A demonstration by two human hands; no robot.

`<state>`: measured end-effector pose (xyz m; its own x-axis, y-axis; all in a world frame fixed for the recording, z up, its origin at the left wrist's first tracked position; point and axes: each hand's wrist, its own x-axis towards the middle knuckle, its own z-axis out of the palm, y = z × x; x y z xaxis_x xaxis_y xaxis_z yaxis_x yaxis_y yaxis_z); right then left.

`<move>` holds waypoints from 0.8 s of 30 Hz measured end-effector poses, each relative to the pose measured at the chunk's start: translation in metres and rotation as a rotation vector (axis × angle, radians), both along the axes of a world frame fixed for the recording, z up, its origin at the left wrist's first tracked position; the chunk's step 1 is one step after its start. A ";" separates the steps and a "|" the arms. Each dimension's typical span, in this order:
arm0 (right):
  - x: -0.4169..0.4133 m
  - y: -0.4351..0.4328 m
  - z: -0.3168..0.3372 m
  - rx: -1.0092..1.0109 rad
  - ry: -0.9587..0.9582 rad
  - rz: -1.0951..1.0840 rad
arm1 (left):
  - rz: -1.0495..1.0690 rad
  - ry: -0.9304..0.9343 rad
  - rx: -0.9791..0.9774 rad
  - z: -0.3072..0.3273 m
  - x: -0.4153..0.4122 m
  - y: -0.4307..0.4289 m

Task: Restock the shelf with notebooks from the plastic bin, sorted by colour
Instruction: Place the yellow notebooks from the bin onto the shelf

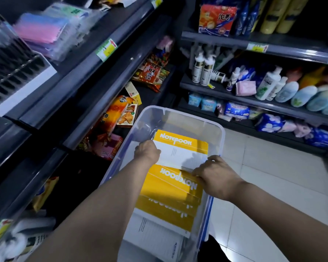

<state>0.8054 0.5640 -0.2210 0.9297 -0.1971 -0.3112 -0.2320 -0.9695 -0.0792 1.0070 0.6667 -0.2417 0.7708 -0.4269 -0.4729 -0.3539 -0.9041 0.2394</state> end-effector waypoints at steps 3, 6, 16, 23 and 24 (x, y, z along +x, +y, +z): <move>0.003 0.000 0.001 0.004 0.016 0.011 | 0.068 0.040 -0.034 0.011 -0.002 0.009; 0.005 -0.001 -0.001 0.024 0.011 -0.006 | 0.152 0.097 -0.101 0.022 -0.006 0.019; 0.023 0.015 0.009 0.022 0.082 -0.029 | 0.007 0.382 0.171 0.021 -0.036 0.096; 0.027 0.037 -0.006 -0.059 0.216 0.141 | -0.207 -0.218 0.154 0.038 -0.024 0.075; 0.027 0.037 -0.006 -0.060 0.222 0.142 | -0.251 -0.190 0.113 0.034 -0.021 0.068</move>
<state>0.8325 0.6005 -0.2271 0.8595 -0.0936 -0.5025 -0.0982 -0.9950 0.0174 0.9857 0.7343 -0.2074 0.7270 -0.5677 -0.3863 -0.5977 -0.8001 0.0511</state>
